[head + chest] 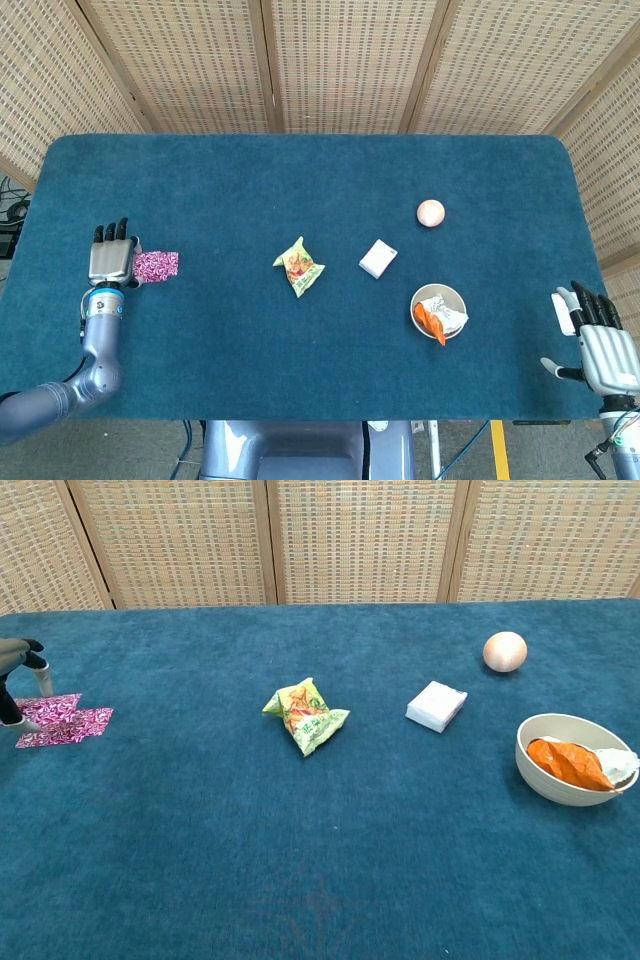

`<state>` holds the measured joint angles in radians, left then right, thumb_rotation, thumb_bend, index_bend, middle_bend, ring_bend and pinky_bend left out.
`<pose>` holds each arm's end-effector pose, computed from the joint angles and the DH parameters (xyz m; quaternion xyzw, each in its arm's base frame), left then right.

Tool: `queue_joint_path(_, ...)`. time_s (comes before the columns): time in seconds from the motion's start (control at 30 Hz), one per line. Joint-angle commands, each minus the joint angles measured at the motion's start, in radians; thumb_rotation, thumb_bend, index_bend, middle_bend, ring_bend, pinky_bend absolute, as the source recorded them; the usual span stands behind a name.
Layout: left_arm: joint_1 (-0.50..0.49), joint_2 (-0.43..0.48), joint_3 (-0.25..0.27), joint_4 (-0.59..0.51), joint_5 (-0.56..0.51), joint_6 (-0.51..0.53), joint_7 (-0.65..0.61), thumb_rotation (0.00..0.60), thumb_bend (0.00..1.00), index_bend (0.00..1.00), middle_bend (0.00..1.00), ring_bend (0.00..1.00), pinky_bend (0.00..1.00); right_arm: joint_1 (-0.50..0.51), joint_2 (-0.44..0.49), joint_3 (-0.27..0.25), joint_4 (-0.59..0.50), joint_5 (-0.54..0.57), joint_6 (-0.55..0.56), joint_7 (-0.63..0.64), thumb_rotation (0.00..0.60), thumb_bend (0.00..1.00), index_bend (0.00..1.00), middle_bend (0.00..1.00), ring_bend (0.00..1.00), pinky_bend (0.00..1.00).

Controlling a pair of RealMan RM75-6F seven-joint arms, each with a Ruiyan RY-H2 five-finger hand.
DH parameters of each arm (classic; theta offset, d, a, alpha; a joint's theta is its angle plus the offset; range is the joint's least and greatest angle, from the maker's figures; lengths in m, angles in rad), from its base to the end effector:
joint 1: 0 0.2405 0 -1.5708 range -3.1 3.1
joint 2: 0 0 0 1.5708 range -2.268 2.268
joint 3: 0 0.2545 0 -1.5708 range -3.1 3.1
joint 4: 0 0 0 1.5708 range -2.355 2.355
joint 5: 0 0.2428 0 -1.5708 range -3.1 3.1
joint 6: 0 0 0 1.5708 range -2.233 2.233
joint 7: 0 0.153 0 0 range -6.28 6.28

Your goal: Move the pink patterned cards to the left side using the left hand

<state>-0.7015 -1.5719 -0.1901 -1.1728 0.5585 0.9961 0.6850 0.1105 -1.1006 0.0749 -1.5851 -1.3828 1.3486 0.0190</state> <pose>-0.2928 0.3987 -0.0008 -0.6207 -0.4286 -0.1562 0.6376 -0.3477 -0.2065 0.1303 0.5830 -0.4320 0.3406 0.5978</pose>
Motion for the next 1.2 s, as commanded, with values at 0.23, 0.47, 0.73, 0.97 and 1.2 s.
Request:
queue_joint_path(0.23, -0.002, -0.028, -0.006, 0.043, 0.011, -0.014, -0.011, 0.600, 0.21, 0.41, 0.00, 0.00, 0.00, 0.000, -0.001, 0.001, 0.004, -0.001, 0.002, 0.003, 0.600, 0.13, 0.00, 0.00, 0.00, 0.00)
queue_joint_path(0.47, 0.000, -0.038, -0.009, 0.057, 0.017, -0.019, -0.016, 0.600, 0.21, 0.35, 0.00, 0.00, 0.00, 0.000, -0.003, 0.001, 0.006, -0.004, 0.004, 0.003, 0.600, 0.13, 0.00, 0.00, 0.00, 0.00)
queue_joint_path(0.73, 0.000, -0.052, -0.013, 0.071, 0.023, -0.028, -0.023, 0.600, 0.20, 0.23, 0.00, 0.00, 0.00, -0.001, -0.003, 0.001, 0.006, -0.002, 0.004, 0.002, 0.600, 0.13, 0.00, 0.00, 0.00, 0.00)
queue_joint_path(0.97, 0.005, -0.052, -0.024, 0.063, 0.037, -0.028, -0.049, 0.600, 0.20, 0.16, 0.00, 0.00, 0.00, -0.001, -0.002, 0.002, 0.006, -0.001, 0.004, 0.004, 0.600, 0.13, 0.00, 0.00, 0.00, 0.00)
queue_joint_path(1.2, 0.064, 0.020, -0.018, -0.086, 0.243, 0.065, -0.222, 0.600, 0.20, 0.02, 0.00, 0.00, 0.00, -0.005, -0.007, 0.004, 0.011, -0.025, 0.033, 0.007, 0.600, 0.13, 0.00, 0.00, 0.00, 0.00)
